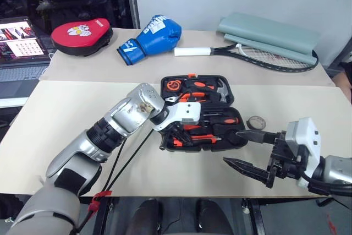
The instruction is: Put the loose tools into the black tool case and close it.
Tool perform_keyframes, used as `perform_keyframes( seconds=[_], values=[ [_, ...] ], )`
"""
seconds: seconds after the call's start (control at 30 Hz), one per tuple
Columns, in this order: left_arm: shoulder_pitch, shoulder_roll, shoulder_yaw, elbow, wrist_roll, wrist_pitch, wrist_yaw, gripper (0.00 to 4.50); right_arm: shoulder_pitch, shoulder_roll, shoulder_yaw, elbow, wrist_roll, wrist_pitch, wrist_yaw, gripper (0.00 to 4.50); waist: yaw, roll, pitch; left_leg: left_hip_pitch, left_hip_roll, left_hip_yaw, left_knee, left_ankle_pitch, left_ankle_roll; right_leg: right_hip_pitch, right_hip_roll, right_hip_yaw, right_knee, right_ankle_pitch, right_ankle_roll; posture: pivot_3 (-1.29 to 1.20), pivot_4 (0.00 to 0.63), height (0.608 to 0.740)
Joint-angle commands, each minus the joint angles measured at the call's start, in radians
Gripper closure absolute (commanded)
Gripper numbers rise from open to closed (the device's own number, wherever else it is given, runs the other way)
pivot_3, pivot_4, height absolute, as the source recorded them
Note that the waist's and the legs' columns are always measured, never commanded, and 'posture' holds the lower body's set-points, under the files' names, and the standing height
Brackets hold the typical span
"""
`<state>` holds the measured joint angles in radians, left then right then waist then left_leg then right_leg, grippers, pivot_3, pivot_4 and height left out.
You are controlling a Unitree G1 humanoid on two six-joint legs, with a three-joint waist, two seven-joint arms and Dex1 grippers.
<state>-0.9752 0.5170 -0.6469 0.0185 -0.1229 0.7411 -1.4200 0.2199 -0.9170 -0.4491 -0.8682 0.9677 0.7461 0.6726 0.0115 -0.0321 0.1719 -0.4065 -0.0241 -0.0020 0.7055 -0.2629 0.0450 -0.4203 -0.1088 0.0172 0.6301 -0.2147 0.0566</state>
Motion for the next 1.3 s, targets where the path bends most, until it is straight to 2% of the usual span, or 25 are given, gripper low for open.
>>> perform_keyframes(
  seconds=[0.03, 0.47, 0.7, 1.03, 1.1, 1.23, 1.3],
  values=[
    [-0.024, 0.000, 0.022, 0.004, 0.011, -0.021, 0.010, 4.44, -0.012, -0.010, -0.018, -0.001, 0.000, -0.014, 0.005, 0.00, -0.001, 0.000, 0.000, 0.000, 0.000, 0.000, 0.000, 0.000, 0.000, 0.000, 0.000, 0.000, 0.000, 0.000, 0.000, 0.00, 0.150, 0.736],
    [-0.009, 0.024, 0.002, -0.007, 0.039, -0.028, 0.018, 4.44, -0.040, -0.014, 0.006, 0.020, -0.004, -0.014, 0.014, 0.00, -0.002, 0.000, 0.000, 0.000, 0.000, 0.000, 0.000, 0.000, 0.000, 0.000, 0.000, 0.000, 0.000, 0.000, 0.000, 0.00, 0.150, 0.736],
    [0.028, 0.053, -0.075, -0.006, 0.139, -0.149, 0.027, 4.44, -0.041, -0.010, 0.006, 0.016, 0.004, -0.009, 0.009, 0.00, 0.000, 0.000, 0.000, 0.000, 0.000, 0.000, 0.000, 0.000, 0.000, 0.000, 0.000, 0.000, 0.000, 0.000, 0.000, 0.00, 0.150, 0.736],
    [0.072, 0.054, -0.112, -0.020, 0.203, -0.207, 0.003, 4.44, -0.024, -0.001, 0.004, 0.004, 0.016, -0.004, -0.007, 0.00, -0.002, 0.002, -0.002, 0.004, 0.000, 0.000, 0.000, 0.000, 0.000, 0.004, 0.000, 0.000, 0.000, 0.000, 0.000, 0.00, 0.150, 0.736],
    [0.070, 0.035, -0.102, 0.008, 0.214, -0.235, 0.022, 4.44, -0.020, -0.001, 0.005, 0.002, 0.015, -0.005, -0.008, 0.00, -0.001, 0.002, -0.002, 0.004, 0.000, 0.000, 0.000, 0.000, 0.000, 0.004, 0.000, 0.000, 0.000, 0.000, 0.000, 0.00, 0.150, 0.736],
    [0.035, -0.065, 0.002, 0.088, 0.162, -0.221, 0.085, 4.44, -0.019, -0.005, 0.002, 0.008, 0.008, -0.009, -0.010, 0.00, 0.008, 0.003, -0.003, 0.008, 0.000, 0.000, 0.000, 0.000, 0.000, 0.010, -0.001, -0.001, -0.001, 0.000, 0.000, 0.00, 0.150, 0.736],
    [0.006, -0.101, 0.057, 0.122, 0.120, -0.179, 0.083, 3.94, -0.014, -0.005, -0.004, 0.012, 0.003, -0.010, -0.008, 0.00, 0.012, 0.003, -0.003, 0.009, 0.000, -0.002, 0.000, 0.000, 0.000, 0.014, -0.001, -0.003, -0.005, -0.001, 0.002, 0.00, 0.150, 0.736]
  ],
)
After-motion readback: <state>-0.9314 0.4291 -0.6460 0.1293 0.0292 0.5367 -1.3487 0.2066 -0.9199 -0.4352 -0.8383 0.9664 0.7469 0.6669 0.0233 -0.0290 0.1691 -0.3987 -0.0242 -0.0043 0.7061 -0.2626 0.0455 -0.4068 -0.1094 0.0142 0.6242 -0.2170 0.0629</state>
